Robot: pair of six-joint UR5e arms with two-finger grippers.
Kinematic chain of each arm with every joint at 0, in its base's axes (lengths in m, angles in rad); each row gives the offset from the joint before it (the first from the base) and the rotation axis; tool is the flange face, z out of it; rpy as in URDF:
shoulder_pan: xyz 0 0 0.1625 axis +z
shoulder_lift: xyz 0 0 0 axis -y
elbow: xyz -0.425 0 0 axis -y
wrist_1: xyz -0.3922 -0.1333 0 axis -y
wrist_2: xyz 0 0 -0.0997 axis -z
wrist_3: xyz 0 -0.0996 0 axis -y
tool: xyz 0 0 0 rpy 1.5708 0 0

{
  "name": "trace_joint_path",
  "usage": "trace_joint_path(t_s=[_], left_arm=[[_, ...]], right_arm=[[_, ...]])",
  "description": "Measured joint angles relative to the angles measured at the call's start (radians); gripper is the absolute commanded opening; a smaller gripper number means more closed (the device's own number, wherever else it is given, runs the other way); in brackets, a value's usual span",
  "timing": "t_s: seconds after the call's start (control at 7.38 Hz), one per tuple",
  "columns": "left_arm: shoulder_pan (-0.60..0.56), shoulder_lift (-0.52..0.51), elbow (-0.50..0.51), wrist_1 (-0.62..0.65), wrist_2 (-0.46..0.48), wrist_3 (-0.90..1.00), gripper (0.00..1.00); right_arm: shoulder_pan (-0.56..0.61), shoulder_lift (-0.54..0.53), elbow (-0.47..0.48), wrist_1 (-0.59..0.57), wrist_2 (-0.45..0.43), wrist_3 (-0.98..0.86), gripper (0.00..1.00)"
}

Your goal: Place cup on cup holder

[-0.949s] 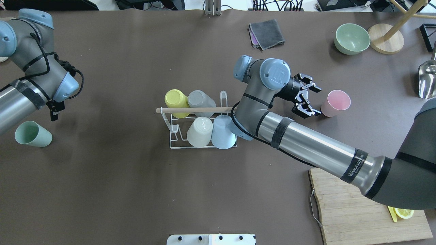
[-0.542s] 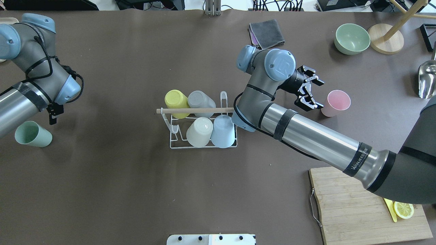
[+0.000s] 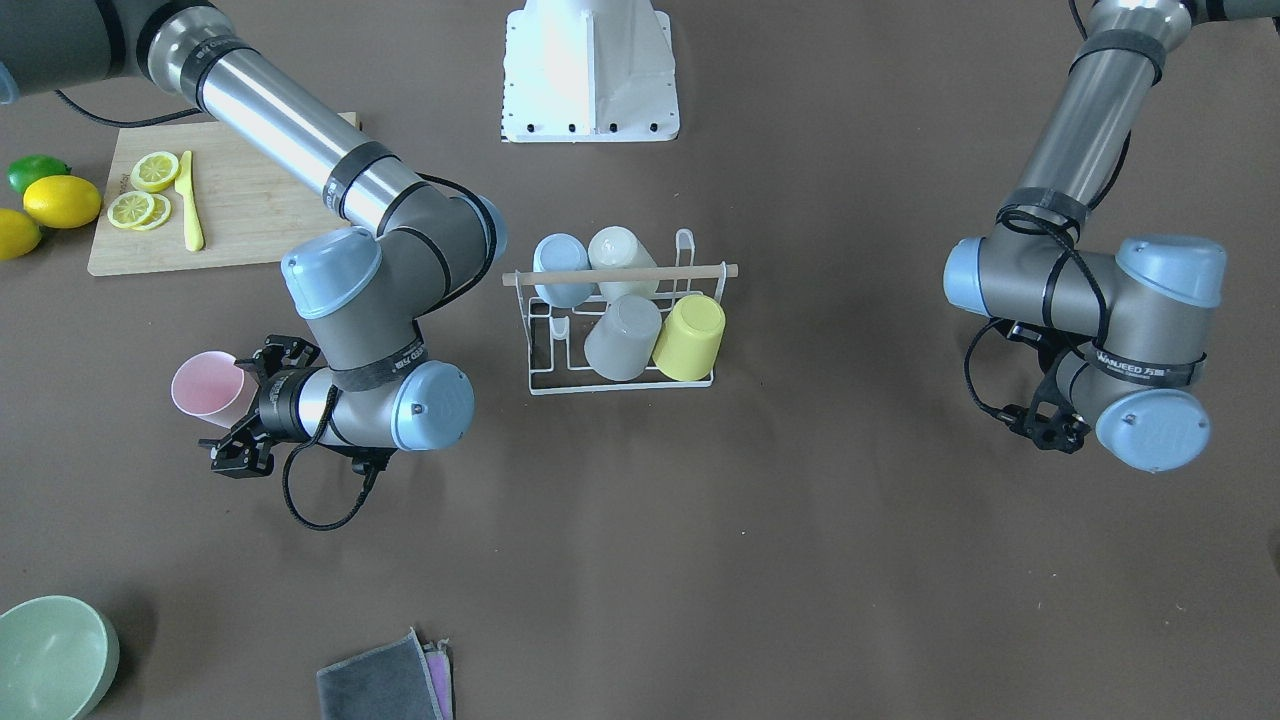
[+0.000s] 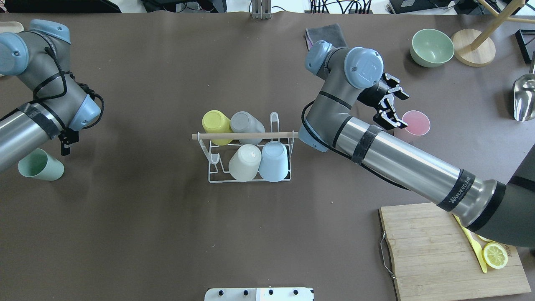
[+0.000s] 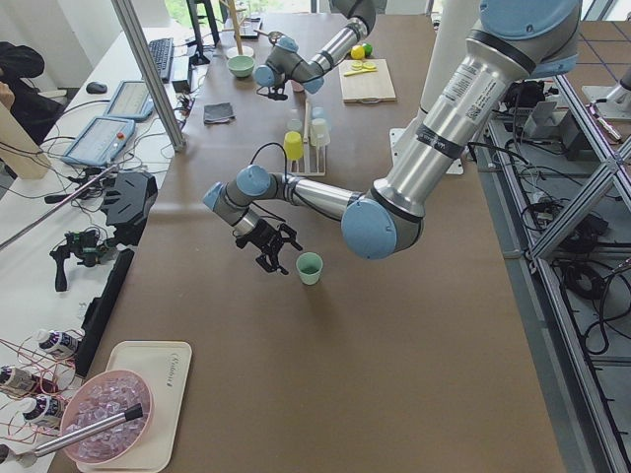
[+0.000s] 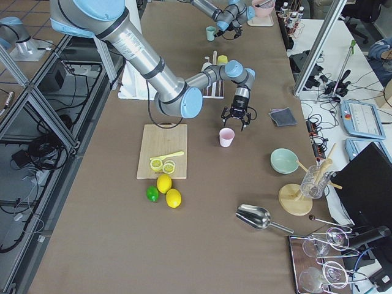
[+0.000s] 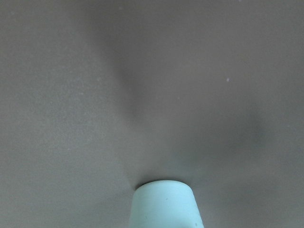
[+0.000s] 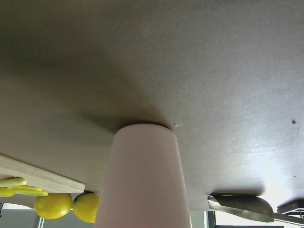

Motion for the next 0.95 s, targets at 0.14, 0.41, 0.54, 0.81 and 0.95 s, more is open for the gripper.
trace_joint_path(t_s=[0.14, 0.41, 0.54, 0.81, 0.95], left_arm=[[0.007, 0.0, 0.008, 0.0, 0.0, 0.0, 0.97], [0.027, 0.0, 0.026, 0.0, 0.002, 0.001, 0.97], [0.034, 0.0, 0.034, 0.0, 0.007, 0.001, 0.97], [0.05, -0.007, 0.056, 0.0, 0.034, 0.001, 0.98], [0.057, -0.011, 0.066, 0.0, 0.047, 0.001, 0.97]], right_arm=[[-0.001, 0.0, 0.003, 0.0, 0.009, 0.003, 0.99], [-0.008, 0.003, 0.004, 0.0, 0.021, 0.011, 0.99], [-0.012, 0.001, 0.005, 0.0, 0.028, 0.013, 0.99], [-0.018, -0.005, 0.005, 0.001, 0.033, 0.016, 0.99], [-0.021, -0.007, 0.004, 0.001, 0.033, 0.018, 0.98]])
